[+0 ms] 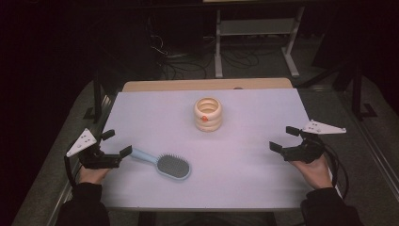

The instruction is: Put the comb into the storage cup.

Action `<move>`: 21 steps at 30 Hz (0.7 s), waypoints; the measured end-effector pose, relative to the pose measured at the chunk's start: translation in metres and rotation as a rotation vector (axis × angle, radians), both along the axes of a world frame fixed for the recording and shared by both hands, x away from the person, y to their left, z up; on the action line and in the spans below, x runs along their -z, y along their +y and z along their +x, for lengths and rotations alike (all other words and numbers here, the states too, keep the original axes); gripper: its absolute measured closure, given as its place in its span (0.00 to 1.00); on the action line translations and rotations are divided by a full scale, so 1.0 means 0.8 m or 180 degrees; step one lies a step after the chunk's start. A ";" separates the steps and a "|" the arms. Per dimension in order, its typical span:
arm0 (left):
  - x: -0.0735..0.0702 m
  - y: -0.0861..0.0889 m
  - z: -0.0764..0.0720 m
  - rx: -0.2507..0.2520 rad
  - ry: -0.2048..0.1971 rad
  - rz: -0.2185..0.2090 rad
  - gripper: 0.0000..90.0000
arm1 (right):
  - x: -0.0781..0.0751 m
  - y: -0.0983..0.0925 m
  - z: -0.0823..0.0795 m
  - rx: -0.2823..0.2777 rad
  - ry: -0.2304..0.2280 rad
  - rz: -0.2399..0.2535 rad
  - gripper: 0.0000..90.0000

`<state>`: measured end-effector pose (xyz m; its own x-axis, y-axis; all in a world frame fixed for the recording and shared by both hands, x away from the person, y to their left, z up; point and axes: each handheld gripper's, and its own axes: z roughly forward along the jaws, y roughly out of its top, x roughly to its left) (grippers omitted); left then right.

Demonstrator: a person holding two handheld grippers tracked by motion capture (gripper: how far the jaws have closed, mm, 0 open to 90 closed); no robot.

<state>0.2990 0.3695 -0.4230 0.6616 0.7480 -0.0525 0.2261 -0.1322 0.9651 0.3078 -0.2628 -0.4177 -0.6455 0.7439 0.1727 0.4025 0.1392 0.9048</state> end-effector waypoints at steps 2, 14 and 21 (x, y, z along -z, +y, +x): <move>0.000 0.000 0.000 -0.0006 0.0004 -0.0013 0.00 | 0.000 0.000 0.000 0.0000 -0.0006 0.0002 0.00; -0.002 0.001 0.001 -0.0014 0.0045 -0.0049 0.00 | -0.001 0.001 -0.002 -0.0011 -0.0031 -0.0010 0.00; -0.004 0.000 0.000 0.0005 0.0034 -0.0007 0.00 | -0.002 0.001 -0.003 -0.0018 -0.0046 -0.0005 0.00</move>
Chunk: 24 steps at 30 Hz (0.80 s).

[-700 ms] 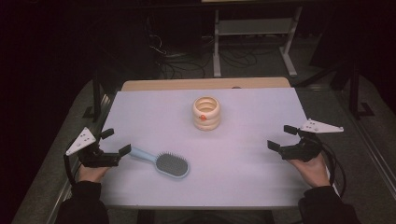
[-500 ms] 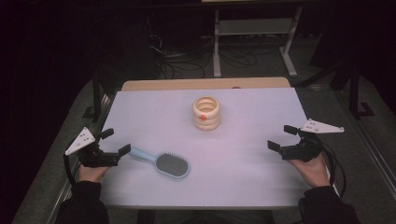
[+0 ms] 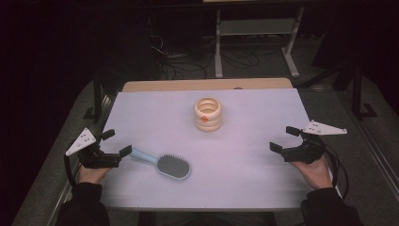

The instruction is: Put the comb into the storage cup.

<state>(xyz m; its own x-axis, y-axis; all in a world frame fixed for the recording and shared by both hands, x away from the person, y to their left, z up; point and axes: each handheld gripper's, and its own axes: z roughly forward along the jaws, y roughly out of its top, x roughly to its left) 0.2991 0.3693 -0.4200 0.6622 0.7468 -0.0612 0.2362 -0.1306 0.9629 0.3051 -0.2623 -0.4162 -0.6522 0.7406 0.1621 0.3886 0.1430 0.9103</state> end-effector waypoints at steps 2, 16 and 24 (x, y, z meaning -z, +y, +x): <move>0.000 0.000 0.000 -0.0003 -0.0001 -0.0013 0.00 | 0.000 0.000 0.000 0.0001 0.0000 -0.0008 0.00; -0.001 0.000 0.001 -0.0008 0.0003 -0.0005 0.00 | -0.001 0.000 -0.001 -0.0009 -0.0016 -0.0003 0.00; -0.008 -0.004 0.008 0.0005 0.0008 0.0072 0.00 | 0.000 0.000 -0.001 -0.0009 0.0001 -0.0001 0.00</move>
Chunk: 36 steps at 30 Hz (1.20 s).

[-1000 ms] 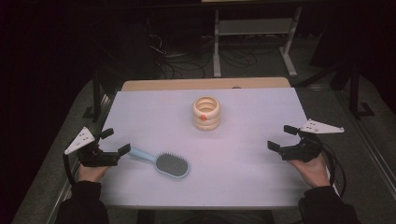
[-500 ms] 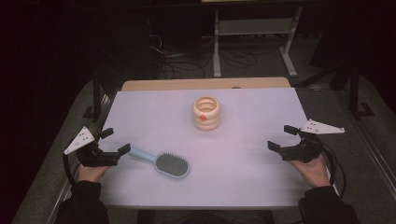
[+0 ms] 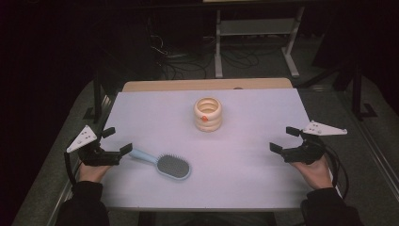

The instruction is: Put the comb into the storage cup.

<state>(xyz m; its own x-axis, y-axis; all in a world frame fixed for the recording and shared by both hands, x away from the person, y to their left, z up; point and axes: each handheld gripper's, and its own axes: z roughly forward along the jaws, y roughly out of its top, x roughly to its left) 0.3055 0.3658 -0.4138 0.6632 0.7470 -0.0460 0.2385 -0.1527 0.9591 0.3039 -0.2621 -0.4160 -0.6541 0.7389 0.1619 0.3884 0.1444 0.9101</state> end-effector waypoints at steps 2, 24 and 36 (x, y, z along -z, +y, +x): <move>-0.005 -0.005 0.004 0.0052 0.0046 0.0065 0.00 | 0.001 0.001 0.001 -0.0008 0.0008 -0.0007 0.00; -0.029 -0.035 0.033 0.0330 0.0233 0.0430 0.00 | 0.002 0.002 0.001 -0.0026 0.0042 -0.0062 0.00; -0.028 -0.053 0.051 0.0518 0.0432 0.0666 0.00 | 0.003 0.004 0.002 -0.0052 0.0061 -0.0091 0.00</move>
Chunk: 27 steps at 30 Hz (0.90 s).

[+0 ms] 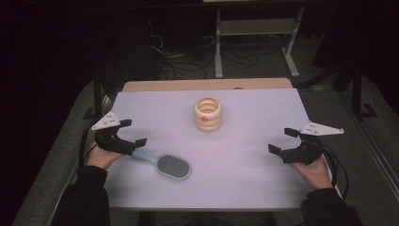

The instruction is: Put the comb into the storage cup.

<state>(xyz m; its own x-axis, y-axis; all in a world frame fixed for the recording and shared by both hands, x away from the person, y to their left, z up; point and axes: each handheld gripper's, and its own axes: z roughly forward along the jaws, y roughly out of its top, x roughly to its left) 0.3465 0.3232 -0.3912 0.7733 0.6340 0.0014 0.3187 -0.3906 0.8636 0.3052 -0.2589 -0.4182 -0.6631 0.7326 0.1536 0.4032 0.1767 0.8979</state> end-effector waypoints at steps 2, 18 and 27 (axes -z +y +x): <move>0.000 -0.007 0.003 0.0083 0.0023 0.0107 0.00 | 0.000 0.000 0.000 0.0000 0.0006 -0.0004 0.00; 0.009 -0.014 0.025 0.0162 0.0274 0.0400 0.00 | 0.000 0.002 0.000 -0.0023 0.0016 -0.0030 0.00; 0.017 -0.011 0.031 0.0180 0.0396 0.0492 0.07 | 0.000 0.002 -0.001 -0.0018 0.0012 -0.0019 0.00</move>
